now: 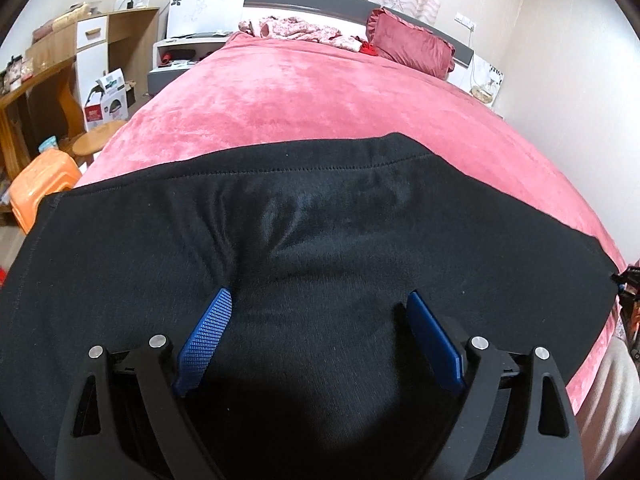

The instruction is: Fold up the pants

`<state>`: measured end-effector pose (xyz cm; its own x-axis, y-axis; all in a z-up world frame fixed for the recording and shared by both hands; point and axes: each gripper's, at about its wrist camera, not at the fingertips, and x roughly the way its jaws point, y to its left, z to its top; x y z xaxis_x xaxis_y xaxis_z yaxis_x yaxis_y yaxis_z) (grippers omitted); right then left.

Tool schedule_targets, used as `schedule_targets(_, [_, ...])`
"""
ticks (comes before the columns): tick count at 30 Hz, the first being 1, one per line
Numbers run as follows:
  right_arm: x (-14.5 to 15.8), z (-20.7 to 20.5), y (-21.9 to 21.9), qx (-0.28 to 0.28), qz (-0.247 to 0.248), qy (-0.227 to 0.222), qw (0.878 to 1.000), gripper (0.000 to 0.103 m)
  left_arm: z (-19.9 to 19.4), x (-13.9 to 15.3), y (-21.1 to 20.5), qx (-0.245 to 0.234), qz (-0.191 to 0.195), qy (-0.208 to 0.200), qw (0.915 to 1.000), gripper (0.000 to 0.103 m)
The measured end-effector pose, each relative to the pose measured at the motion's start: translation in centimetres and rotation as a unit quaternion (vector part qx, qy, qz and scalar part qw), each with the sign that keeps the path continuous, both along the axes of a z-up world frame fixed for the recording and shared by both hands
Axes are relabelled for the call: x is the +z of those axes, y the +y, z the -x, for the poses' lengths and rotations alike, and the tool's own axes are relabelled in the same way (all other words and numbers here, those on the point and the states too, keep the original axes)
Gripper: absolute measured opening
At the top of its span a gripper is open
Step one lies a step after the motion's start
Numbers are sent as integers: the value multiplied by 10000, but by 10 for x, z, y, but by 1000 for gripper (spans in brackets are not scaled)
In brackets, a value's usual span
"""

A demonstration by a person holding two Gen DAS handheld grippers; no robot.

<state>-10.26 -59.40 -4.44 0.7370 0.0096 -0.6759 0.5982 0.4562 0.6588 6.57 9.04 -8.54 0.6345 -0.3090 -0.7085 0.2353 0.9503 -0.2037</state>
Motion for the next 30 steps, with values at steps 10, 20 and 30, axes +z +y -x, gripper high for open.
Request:
schedule_targets(10, [67,26,44,-293,2156,145,9759,64,11,33,-14,82,330,-35,9994,88])
schedule_targets(20, [42,-71,96,1265,2682,811,9516,36,-33,33,-119,-724,-262,157,9969,73])
schedule_targets(30, [21,-97,77,1073,2597,1043,9540,35,-101,8,-114,-403,-537,87,9977,58])
